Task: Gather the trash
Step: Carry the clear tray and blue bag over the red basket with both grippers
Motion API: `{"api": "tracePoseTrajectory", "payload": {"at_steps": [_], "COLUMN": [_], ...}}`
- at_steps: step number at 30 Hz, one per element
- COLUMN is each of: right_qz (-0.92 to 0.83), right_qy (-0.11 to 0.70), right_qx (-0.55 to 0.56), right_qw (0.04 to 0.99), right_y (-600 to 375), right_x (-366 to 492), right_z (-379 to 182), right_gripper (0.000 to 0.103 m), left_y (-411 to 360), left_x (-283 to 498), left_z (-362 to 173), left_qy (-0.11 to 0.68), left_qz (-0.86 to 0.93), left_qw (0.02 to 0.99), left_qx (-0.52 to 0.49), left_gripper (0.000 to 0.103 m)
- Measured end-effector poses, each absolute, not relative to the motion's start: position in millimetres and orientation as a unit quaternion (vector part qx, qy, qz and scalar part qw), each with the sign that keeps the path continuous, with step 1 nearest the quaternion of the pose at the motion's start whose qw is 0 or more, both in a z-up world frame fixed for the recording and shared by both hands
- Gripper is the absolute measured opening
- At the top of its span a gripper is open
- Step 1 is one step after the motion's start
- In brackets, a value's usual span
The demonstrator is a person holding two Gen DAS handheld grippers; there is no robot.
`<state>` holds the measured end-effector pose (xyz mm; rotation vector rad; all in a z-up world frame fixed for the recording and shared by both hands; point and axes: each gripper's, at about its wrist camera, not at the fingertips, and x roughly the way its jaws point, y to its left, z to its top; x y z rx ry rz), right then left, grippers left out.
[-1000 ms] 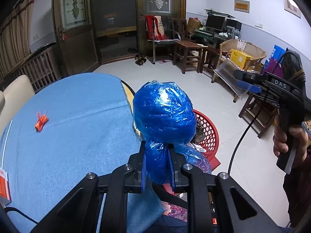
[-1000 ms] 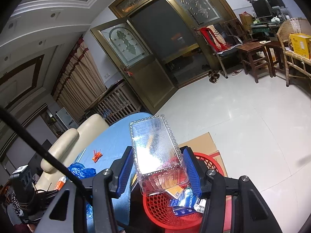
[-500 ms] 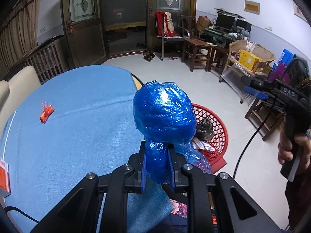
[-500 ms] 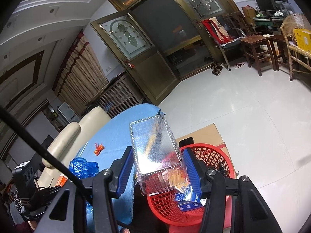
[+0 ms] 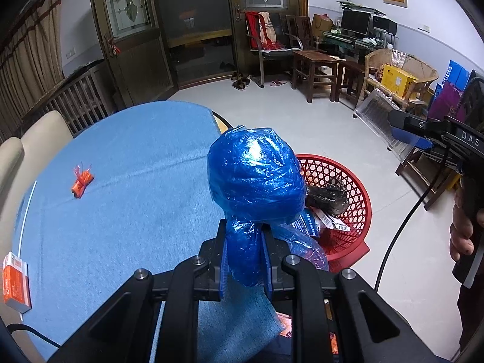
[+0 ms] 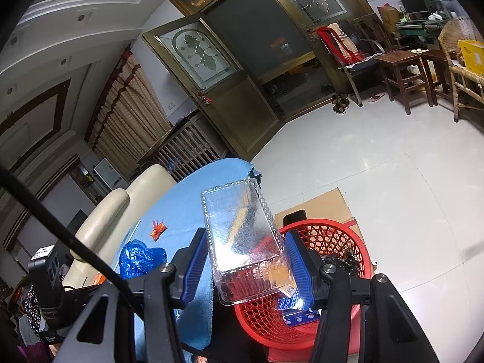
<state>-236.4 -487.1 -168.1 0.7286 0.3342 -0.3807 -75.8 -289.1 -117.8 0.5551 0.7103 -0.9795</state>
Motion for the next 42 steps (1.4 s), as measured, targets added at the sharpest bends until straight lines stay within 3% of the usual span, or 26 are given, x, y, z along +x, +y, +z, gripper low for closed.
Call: {"api": "tracePoseTrajectory", "payload": {"at_steps": [23, 42], "right_qz": [-0.181, -0.197], "right_qy": [0.165, 0.17], "right_qx": [0.357, 0.393], "right_qw": [0.901, 0.882], "right_y": [-487.1, -496.9], "right_x": [-237.3, -245.2], "right_z": [-175.4, -193.1], "right_gripper": [0.055, 0.055], "left_y": [-319.3, -343.7], "left_x": [-93.7, -96.0], "left_z": [-115.0, -139.6], "left_qy": [0.294, 0.327], "left_qz": [-0.47, -0.516], "left_qw": [0.781, 0.734], "left_qx": [0.288, 0.297], "left_gripper": [0.02, 0.02]}}
